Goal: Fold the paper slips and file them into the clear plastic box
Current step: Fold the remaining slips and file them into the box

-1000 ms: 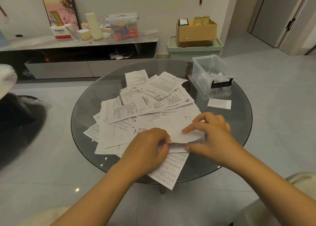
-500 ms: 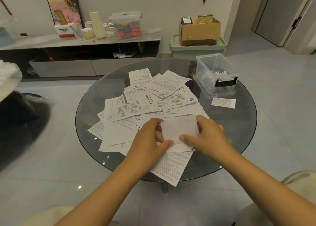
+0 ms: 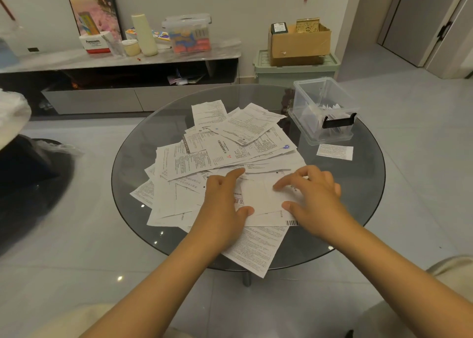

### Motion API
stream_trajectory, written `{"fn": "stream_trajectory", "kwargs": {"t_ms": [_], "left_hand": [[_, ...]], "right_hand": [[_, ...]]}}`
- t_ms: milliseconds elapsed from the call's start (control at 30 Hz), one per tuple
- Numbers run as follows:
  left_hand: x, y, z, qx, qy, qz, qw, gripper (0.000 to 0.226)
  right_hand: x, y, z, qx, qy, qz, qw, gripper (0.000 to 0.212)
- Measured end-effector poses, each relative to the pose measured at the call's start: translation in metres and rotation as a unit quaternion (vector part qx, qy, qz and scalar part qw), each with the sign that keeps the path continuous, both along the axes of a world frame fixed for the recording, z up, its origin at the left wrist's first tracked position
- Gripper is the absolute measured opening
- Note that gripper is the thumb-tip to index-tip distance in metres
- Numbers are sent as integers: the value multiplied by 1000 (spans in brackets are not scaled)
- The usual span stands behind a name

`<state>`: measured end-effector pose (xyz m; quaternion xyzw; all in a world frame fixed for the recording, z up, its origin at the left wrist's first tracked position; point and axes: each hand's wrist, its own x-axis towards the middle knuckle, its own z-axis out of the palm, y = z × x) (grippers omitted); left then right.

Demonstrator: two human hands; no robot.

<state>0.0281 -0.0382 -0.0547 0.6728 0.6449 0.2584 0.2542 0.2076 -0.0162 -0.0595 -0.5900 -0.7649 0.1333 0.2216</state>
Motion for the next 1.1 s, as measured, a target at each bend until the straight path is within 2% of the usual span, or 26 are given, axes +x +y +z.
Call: {"fn": "stream_trajectory", "kwargs": {"t_ms": [133, 233, 400, 500, 567, 700, 767, 833, 900, 967, 1100], "left_hand": [[-4, 4, -2, 31, 107, -71, 991, 36], [-6, 3, -2, 38, 155, -129, 979, 43], [-9, 3, 1, 55, 169, -143, 974, 47], [-9, 2, 1, 83, 207, -145, 964, 50], [-9, 2, 1, 96, 220, -148, 959, 58], [-11, 2, 0, 95, 190, -165, 963, 64], [-10, 1, 0, 86, 163, -159, 970, 50], [-8, 2, 0, 86, 138, -155, 974, 32], [-6, 3, 0, 105, 115, -157, 975, 17], [-3, 5, 1, 113, 96, -153, 977, 12], [7, 4, 0, 96, 63, -109, 987, 14]], "right_hand": [[-5, -8, -9, 89, -4, 78, 993, 20], [-7, -11, -5, 80, -25, 100, 991, 17], [-7, -10, -3, 61, -35, 138, 988, 23], [-6, -11, -4, 116, -82, 152, 978, 19], [-7, -13, -3, 147, -100, 163, 971, 24], [-8, -20, -3, 142, -86, 115, 979, 27], [-6, -21, -2, 95, -45, 82, 991, 17], [-2, -21, -1, 45, 34, 70, 996, 9], [1, -21, -1, 17, 112, 54, 992, 9], [2, -20, -2, 2, 149, 33, 988, 9], [5, -16, -9, 14, 110, -17, 994, 16]]}}
